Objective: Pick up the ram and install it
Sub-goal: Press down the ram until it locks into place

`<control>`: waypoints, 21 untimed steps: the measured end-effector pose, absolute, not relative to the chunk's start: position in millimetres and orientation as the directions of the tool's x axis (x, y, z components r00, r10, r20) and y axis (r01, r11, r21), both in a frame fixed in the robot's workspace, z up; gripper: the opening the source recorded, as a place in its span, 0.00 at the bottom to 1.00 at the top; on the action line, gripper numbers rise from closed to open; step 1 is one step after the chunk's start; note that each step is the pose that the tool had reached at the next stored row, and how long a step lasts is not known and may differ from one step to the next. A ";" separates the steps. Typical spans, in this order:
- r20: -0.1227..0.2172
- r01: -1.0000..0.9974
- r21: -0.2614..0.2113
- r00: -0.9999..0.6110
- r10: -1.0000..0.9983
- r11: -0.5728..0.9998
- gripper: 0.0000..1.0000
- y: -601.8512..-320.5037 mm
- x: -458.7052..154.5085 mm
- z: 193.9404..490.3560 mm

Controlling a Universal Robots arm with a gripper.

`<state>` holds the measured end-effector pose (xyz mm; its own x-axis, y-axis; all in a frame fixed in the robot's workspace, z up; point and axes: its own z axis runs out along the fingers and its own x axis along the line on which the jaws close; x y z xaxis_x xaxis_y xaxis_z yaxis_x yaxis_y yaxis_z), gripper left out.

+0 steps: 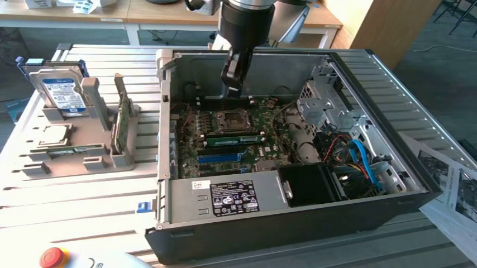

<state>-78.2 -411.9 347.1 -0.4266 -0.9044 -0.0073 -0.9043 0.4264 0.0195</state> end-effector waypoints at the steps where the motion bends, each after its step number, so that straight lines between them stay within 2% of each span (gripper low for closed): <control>1: -0.007 -0.872 0.019 -0.490 -0.872 0.489 0.11 -411.9 -78.2 347.1; 2: -0.007 -0.835 0.020 -0.550 -0.835 0.549 0.11 -411.9 -78.2 347.0; 21: -0.007 -0.635 0.019 -0.772 -0.635 0.772 0.11 -411.9 -78.2 346.9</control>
<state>-78.2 -411.9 346.9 -0.7723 -0.6352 -0.0073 -0.6352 0.7721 0.0195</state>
